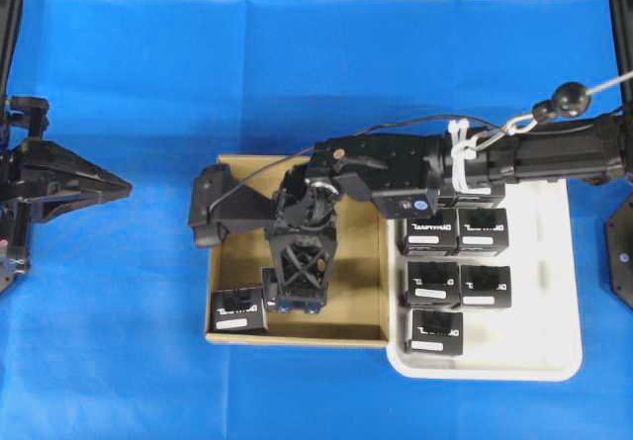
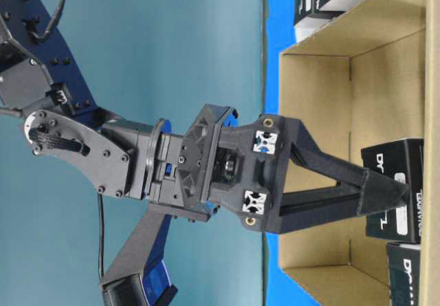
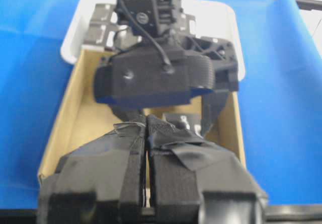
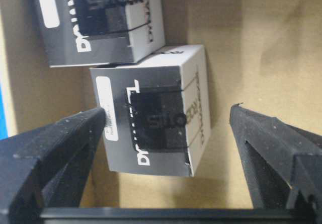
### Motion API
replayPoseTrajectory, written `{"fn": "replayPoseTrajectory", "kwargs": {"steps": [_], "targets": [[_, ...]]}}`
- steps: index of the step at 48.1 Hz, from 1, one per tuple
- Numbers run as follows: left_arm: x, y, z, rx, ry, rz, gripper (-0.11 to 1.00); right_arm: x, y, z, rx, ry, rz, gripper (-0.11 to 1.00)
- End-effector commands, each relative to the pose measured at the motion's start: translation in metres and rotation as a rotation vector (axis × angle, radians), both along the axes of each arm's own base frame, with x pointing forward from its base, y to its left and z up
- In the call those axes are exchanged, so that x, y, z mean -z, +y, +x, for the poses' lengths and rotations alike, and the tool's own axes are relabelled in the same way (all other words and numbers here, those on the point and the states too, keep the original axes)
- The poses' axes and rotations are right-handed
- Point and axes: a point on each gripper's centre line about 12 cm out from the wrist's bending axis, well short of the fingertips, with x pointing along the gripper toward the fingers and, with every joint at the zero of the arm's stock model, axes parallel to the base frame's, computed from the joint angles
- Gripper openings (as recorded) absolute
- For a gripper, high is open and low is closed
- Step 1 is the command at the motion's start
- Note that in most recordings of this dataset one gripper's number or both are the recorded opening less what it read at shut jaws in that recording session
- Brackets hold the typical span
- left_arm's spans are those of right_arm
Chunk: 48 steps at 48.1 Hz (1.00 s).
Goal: Pick the box from inside the cardboard box.
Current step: 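Close the right gripper on the black box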
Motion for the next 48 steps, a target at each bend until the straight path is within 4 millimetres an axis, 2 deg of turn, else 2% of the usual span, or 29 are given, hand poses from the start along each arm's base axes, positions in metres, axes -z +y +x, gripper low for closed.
{"fn": "replayPoseTrajectory", "kwargs": {"steps": [1,16,24,32,48], "targets": [[-0.009,0.0,0.002,0.0,-0.023,0.002,-0.05,-0.004,0.008,0.002,-0.019,-0.014,-0.006,0.99],[-0.009,0.0,0.002,0.002,-0.025,0.001,-0.05,-0.005,0.011,0.002,-0.034,-0.017,-0.028,0.99],[-0.009,0.0,0.002,0.0,-0.023,0.001,-0.05,-0.018,0.003,0.006,-0.023,-0.048,-0.034,0.99],[-0.008,0.0,0.002,0.002,-0.021,0.001,-0.05,-0.026,0.005,0.009,-0.035,-0.064,-0.035,0.99],[-0.008,0.0,0.003,0.0,-0.017,0.0,-0.05,-0.012,0.011,0.003,-0.085,-0.029,-0.099,0.99]]}}
